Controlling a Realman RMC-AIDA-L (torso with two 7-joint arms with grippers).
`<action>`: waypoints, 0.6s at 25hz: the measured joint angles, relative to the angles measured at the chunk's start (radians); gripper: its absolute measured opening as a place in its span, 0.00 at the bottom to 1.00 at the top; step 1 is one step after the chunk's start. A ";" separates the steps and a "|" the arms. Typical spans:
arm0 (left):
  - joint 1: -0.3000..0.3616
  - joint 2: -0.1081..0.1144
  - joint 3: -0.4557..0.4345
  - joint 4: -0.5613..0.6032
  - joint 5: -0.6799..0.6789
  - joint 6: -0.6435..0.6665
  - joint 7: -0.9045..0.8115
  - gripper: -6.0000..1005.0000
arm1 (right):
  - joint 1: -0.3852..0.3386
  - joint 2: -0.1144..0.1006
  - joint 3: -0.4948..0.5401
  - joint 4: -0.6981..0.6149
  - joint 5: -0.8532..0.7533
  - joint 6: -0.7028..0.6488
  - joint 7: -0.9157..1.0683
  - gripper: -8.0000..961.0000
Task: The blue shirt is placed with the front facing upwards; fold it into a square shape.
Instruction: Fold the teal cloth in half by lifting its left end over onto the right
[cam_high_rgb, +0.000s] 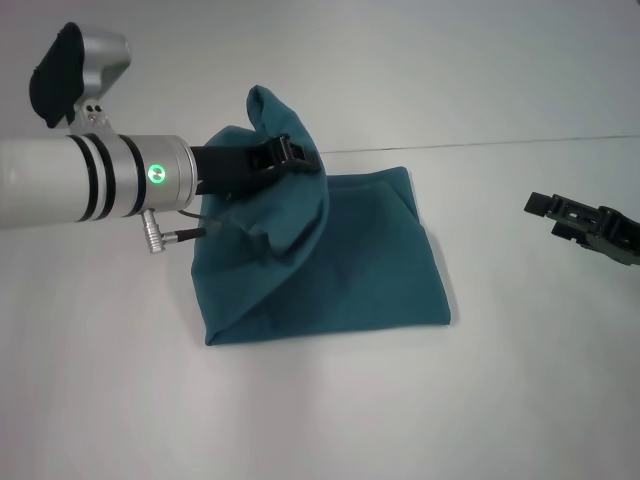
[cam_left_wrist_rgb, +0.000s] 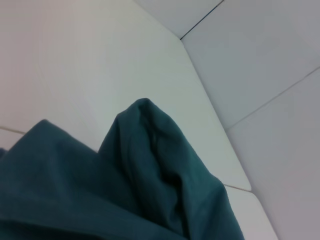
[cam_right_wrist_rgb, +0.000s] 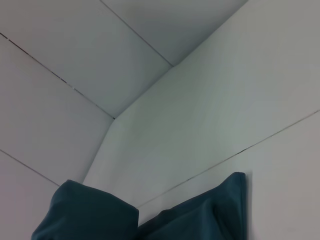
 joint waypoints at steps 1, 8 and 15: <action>-0.002 0.000 0.001 -0.006 -0.002 -0.005 0.000 0.15 | 0.000 0.000 0.000 0.000 0.000 0.000 0.000 0.98; -0.026 0.000 0.007 -0.061 -0.015 -0.051 0.005 0.17 | -0.003 0.000 -0.001 0.000 0.000 0.000 0.000 0.98; -0.040 0.000 0.014 -0.090 -0.033 -0.070 0.017 0.21 | -0.003 -0.001 -0.002 0.000 0.000 0.002 0.000 0.98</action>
